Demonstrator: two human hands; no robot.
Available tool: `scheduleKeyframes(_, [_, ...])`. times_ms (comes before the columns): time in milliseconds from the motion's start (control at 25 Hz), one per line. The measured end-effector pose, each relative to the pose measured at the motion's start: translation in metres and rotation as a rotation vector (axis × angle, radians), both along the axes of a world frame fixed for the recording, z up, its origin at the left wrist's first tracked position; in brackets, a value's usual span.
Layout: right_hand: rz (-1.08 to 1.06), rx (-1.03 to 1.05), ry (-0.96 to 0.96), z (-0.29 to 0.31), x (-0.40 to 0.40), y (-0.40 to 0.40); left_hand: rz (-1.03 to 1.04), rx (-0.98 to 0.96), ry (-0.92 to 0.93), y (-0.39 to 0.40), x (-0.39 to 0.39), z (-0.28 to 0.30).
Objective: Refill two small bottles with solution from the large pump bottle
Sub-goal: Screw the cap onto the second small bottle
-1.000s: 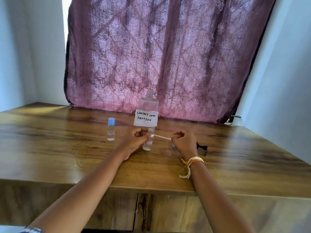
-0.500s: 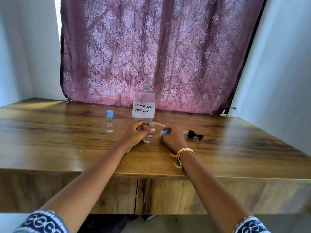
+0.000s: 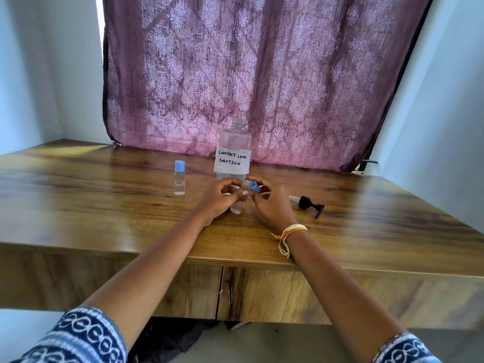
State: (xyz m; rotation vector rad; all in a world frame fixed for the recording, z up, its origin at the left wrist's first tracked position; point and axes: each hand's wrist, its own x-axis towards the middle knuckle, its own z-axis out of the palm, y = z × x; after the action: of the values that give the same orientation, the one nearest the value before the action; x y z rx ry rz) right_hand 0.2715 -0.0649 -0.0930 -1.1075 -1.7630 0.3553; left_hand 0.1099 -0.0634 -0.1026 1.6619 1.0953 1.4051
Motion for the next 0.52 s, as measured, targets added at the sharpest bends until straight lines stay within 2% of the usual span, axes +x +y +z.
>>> scheduleKeyframes(200, [0.084,0.046,-0.017,0.004,-0.001,-0.004,-0.017,-0.058,-0.070,0.003,-0.001,0.000])
scheduleKeyframes(400, [0.081,0.044,0.159,0.007,-0.001,-0.006,-0.032,-0.098,-0.093,0.003,-0.002,0.000])
scheduleKeyframes(520, [0.104,0.052,0.089,0.016,0.000,-0.002,-0.056,-0.126,-0.095,0.003,-0.004,0.000])
